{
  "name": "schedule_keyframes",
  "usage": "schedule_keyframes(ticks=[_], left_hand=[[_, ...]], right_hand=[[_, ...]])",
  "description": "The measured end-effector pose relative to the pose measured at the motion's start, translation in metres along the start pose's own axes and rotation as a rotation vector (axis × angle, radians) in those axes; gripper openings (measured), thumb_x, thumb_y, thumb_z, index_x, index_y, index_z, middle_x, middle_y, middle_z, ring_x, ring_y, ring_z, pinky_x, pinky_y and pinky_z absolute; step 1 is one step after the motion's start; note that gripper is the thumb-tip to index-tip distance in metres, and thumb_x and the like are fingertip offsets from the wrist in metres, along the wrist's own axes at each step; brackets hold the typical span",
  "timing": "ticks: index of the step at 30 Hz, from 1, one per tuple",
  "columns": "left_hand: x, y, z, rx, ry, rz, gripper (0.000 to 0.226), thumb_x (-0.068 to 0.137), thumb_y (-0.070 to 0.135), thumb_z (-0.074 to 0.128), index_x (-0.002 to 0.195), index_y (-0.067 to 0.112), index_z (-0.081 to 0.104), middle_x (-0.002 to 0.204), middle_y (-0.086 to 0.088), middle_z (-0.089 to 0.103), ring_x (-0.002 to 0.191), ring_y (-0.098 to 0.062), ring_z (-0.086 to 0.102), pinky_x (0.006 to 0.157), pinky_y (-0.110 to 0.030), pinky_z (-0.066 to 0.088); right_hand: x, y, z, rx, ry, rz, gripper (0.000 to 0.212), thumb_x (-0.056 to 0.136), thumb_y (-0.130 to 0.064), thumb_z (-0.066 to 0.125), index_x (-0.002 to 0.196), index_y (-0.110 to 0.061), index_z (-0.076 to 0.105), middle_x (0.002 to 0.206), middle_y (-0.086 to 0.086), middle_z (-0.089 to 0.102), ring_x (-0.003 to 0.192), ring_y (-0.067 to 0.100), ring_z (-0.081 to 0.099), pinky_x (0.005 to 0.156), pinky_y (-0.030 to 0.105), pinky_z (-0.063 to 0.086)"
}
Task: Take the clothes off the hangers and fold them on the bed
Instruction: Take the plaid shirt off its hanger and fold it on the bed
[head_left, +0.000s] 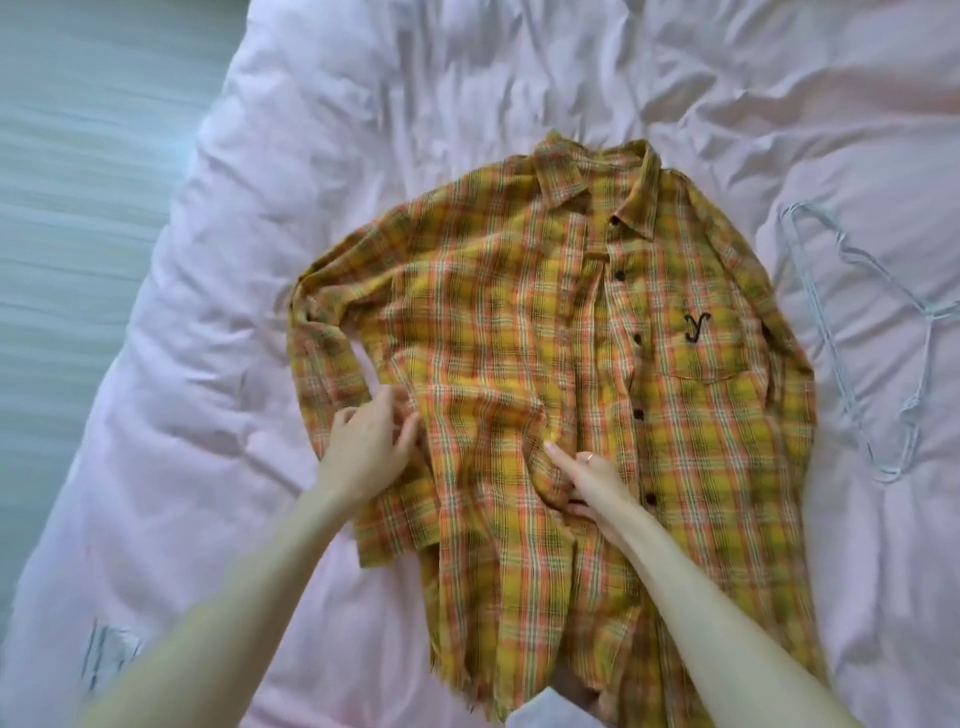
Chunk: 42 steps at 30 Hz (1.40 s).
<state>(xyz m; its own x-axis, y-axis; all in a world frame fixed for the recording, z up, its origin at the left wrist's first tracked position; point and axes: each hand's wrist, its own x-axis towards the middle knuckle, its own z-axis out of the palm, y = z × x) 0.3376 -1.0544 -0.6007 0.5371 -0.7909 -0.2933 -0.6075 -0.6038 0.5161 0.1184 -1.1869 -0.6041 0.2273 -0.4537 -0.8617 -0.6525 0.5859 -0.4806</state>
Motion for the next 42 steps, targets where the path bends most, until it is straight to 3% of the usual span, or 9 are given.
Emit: schedule_keyframes(ticks=[9,17,22,27,30,34,36,38,42], left_hand=[[-0.047,-0.023,-0.036,0.756,-0.124,-0.329,0.033,0.085,0.014,0.041,0.102,0.029,0.065,0.107,0.003,0.056,0.124,-0.027,0.031,0.108,-0.05,0.013],[-0.089,0.01,0.013,0.281,0.104,0.148,0.026,0.086,0.018,0.046,0.099,0.008,0.067,0.096,-0.011,0.067,0.104,-0.039,0.058,0.078,-0.049,0.048],[-0.108,0.005,0.026,0.486,-0.25,-0.187,0.041,0.092,0.047,0.046,0.13,0.033,0.043,0.128,-0.001,0.044,0.13,-0.027,0.029,0.102,-0.05,0.027],[-0.113,-0.023,0.005,0.512,-0.023,-0.26,0.024,0.089,0.008,0.049,0.103,0.009,0.067,0.107,-0.014,0.054,0.105,-0.035,0.046,0.078,-0.042,0.044],[-0.111,-0.028,-0.015,0.546,0.174,-0.379,0.021,0.085,0.0,0.049,0.096,-0.005,0.066,0.111,-0.022,0.055,0.1,-0.039,0.045,0.078,-0.045,0.038],[-0.119,-0.033,-0.027,0.667,0.186,-0.552,0.025,0.083,0.006,0.051,0.104,0.003,0.065,0.128,-0.019,0.045,0.127,-0.041,0.027,0.103,-0.046,0.021],[-0.129,-0.024,-0.017,0.614,0.226,-0.43,0.019,0.079,0.009,0.052,0.09,0.004,0.067,0.113,-0.021,0.054,0.117,-0.043,0.039,0.094,-0.049,0.031],[-0.14,-0.007,0.008,0.377,0.227,-0.277,0.029,0.083,0.022,0.045,0.083,0.005,0.068,0.091,-0.017,0.063,0.093,-0.04,0.057,0.073,-0.043,0.045],[-0.153,0.035,0.055,-0.459,-0.163,-0.631,0.033,0.093,0.041,0.049,0.104,0.012,0.062,0.099,-0.006,0.067,0.09,-0.023,0.064,0.08,-0.034,0.052]], right_hand=[[-0.017,-0.001,-0.031,0.138,0.159,-0.131,0.055,0.094,-0.029,0.056,0.139,-0.002,0.041,0.145,0.007,0.041,0.135,0.025,0.036,0.11,0.038,0.027],[-0.041,0.038,-0.028,0.214,-0.172,0.007,0.065,0.088,-0.042,0.059,0.139,-0.006,0.039,0.12,0.0,0.055,0.099,0.02,0.057,0.085,0.036,0.047],[-0.047,0.059,-0.026,0.178,-0.284,0.028,0.05,0.086,-0.027,0.066,0.125,-0.01,0.04,0.121,0.008,0.061,0.101,0.023,0.064,0.083,0.035,0.054],[-0.048,0.051,-0.027,0.209,-0.185,-0.035,0.028,0.096,-0.017,0.052,0.12,-0.005,0.053,0.114,0.013,0.065,0.098,0.027,0.063,0.077,0.04,0.053],[-0.052,0.044,-0.024,0.275,-0.145,-0.061,0.054,0.097,-0.018,0.049,0.144,-0.005,0.027,0.109,0.012,0.064,0.095,0.027,0.062,0.085,0.047,0.051],[-0.046,0.047,-0.028,0.446,-0.123,-0.05,0.099,0.077,-0.028,0.073,0.15,-0.01,0.008,0.151,0.011,0.031,0.133,0.03,0.04,0.106,0.052,0.037],[-0.052,0.049,-0.03,0.497,-0.146,-0.041,0.104,0.067,-0.033,0.081,0.148,-0.007,0.021,0.149,0.013,0.034,0.127,0.027,0.045,0.098,0.049,0.046],[-0.068,0.047,-0.027,0.524,-0.196,-0.002,0.061,0.086,-0.028,0.065,0.137,-0.004,0.042,0.131,0.012,0.056,0.11,0.027,0.06,0.08,0.042,0.055],[-0.083,0.062,-0.023,0.316,-0.268,0.008,0.037,0.095,-0.032,0.052,0.13,-0.021,0.051,0.119,-0.008,0.056,0.108,0.025,0.057,0.087,0.04,0.047]])
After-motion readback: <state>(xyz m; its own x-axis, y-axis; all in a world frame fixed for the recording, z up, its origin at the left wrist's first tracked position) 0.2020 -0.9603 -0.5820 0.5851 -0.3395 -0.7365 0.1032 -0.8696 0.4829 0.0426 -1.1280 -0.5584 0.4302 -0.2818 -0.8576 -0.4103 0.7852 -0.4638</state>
